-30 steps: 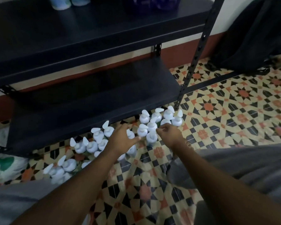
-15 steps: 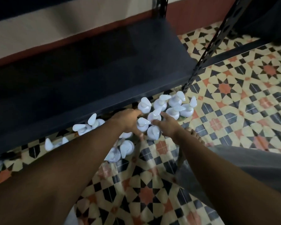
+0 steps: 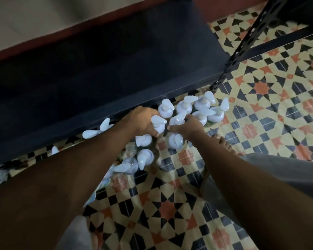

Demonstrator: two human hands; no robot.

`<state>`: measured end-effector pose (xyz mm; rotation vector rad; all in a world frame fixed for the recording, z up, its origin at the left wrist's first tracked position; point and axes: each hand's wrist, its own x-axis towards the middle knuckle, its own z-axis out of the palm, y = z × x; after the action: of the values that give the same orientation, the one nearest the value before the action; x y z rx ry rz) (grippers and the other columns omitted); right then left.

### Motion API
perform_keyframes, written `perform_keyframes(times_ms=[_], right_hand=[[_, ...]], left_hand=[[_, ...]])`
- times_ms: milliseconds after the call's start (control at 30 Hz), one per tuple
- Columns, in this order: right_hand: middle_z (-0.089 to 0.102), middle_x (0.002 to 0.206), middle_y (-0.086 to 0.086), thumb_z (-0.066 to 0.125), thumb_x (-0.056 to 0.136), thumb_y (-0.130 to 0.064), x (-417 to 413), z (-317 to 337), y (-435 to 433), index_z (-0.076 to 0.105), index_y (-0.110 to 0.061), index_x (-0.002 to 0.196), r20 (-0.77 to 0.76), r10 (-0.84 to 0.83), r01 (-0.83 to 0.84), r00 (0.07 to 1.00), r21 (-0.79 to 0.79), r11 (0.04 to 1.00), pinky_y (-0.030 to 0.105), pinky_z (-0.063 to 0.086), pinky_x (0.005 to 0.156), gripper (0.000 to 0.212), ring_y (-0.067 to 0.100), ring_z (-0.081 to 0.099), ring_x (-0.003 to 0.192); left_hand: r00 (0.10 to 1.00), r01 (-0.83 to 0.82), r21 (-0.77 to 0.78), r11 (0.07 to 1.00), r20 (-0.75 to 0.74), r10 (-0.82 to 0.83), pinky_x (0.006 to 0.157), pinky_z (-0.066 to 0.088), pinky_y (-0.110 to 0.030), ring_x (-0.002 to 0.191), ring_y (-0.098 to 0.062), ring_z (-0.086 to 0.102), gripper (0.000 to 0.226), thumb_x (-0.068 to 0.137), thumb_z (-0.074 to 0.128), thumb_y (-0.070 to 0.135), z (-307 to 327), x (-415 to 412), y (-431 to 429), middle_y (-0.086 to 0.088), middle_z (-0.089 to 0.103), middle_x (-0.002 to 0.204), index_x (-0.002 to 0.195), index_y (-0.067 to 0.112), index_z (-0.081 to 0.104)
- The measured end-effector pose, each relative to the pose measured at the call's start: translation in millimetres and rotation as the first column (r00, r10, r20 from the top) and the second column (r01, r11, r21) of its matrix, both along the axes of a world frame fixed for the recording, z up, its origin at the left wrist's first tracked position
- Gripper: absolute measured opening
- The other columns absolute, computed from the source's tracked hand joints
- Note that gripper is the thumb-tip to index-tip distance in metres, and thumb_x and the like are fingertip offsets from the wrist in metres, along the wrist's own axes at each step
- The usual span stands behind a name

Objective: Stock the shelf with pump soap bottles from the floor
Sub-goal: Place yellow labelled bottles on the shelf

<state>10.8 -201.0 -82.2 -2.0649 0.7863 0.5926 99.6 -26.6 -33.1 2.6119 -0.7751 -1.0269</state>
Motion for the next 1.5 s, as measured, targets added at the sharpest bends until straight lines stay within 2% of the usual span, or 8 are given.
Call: perform_keyframes(times_ms=[333,567,733,867,1067,1167,1300,1500], right_hand=[[0.066,0.087,0.005,0.075,0.079,-0.053,-11.8,62.6,-1.9,0.065,-0.008,0.104,0.186,-0.052,0.079,0.981,-0.14,0.987,0.039,0.052,0.077,0.052,0.026,0.063,0.088],[0.071,0.091,0.003,0.073,0.075,-0.053,-32.9,185.9,-8.5,0.067,-0.012,0.098,0.387,-0.011,0.053,0.922,-0.097,0.994,0.027,0.044,0.061,0.047,0.017,0.063,0.079],[0.071,0.101,-0.001,0.073,0.081,-0.04,-53.7,292.5,4.3,0.068,-0.018,0.102,0.568,-0.034,-0.052,0.822,0.134,0.99,0.033,0.054,0.075,0.031,0.016,0.068,0.093],[0.075,0.093,0.0,0.072,0.084,-0.036,-70.8,362.1,35.6,0.07,-0.02,0.098,0.599,-0.202,-0.098,0.775,0.429,0.898,0.032,0.055,0.07,0.022,0.016,0.071,0.084],[0.078,0.103,0.006,0.071,0.083,-0.05,-99.9,401.4,85.1,0.072,-0.013,0.114,0.496,-0.259,-0.183,0.828,0.678,0.712,0.046,0.056,0.092,0.048,0.022,0.075,0.098],[0.076,0.111,0.009,0.072,0.069,-0.064,-112.8,392.0,108.2,0.072,-0.016,0.117,0.429,-0.249,-0.17,0.868,0.729,0.663,0.049,0.055,0.096,0.068,0.025,0.073,0.106],[0.077,0.104,0.01,0.061,0.077,-0.076,-114.9,373.7,131.7,0.07,-0.018,0.121,0.352,-0.251,-0.14,0.902,0.788,0.6,0.049,0.058,0.091,0.074,0.026,0.074,0.098],[0.071,0.105,0.019,0.05,0.08,-0.081,-108.4,363.4,145.0,0.061,-0.017,0.129,0.275,-0.224,-0.13,0.935,0.853,0.506,0.053,0.057,0.094,0.081,0.034,0.072,0.099]], left_hand=[[0.969,-0.22,-0.287,0.932,0.047,0.243,0.078,0.057,-0.038,0.087,-0.008,0.067,0.039,0.057,0.081,0.044,84.8,-23.9,25.6,0.015,0.072,0.091,0.094,0.037,0.07],[0.907,-0.303,-0.529,0.792,0.094,0.41,0.078,0.044,-0.009,0.093,0.01,0.061,0.052,0.067,0.088,0.028,203.5,-65.8,58.6,0.029,0.063,0.102,0.095,0.059,0.057],[0.801,-0.458,-0.681,0.571,-0.038,0.598,0.088,0.056,-0.031,0.101,-0.009,0.067,0.051,0.074,0.081,0.028,278.1,-100.8,96.9,0.01,0.069,0.111,0.122,0.03,0.064],[0.676,-0.568,-0.799,0.2,-0.314,0.666,0.086,0.058,-0.041,0.104,-0.018,0.069,0.04,0.08,0.072,0.029,316.5,-135.8,125.8,0.0,0.07,0.114,0.119,0.024,0.065],[0.511,-0.691,-0.688,-0.222,-0.682,0.523,0.083,0.058,-0.045,0.088,-0.023,0.071,0.021,0.093,0.062,0.032,337.6,-193.0,141.2,-0.007,0.073,0.093,0.101,0.015,0.07],[0.444,-0.771,-0.589,-0.244,-0.77,0.458,0.065,0.058,-0.037,0.071,-0.021,0.07,0.055,0.073,0.068,0.055,331.0,-208.7,146.6,-0.008,0.071,0.084,0.107,0.013,0.071],[0.4,-0.796,-0.531,-0.29,-0.822,0.406,0.051,0.055,-0.032,0.062,-0.018,0.066,0.05,0.091,0.057,0.056,325.3,-216.9,151.2,-0.008,0.067,0.078,0.109,0.01,0.066],[0.371,-0.833,-0.459,-0.308,-0.877,0.305,0.066,0.061,-0.044,0.082,-0.034,0.072,0.066,0.095,0.046,0.065,321.0,-215.6,161.1,-0.018,0.072,0.103,0.121,0.008,0.066]])
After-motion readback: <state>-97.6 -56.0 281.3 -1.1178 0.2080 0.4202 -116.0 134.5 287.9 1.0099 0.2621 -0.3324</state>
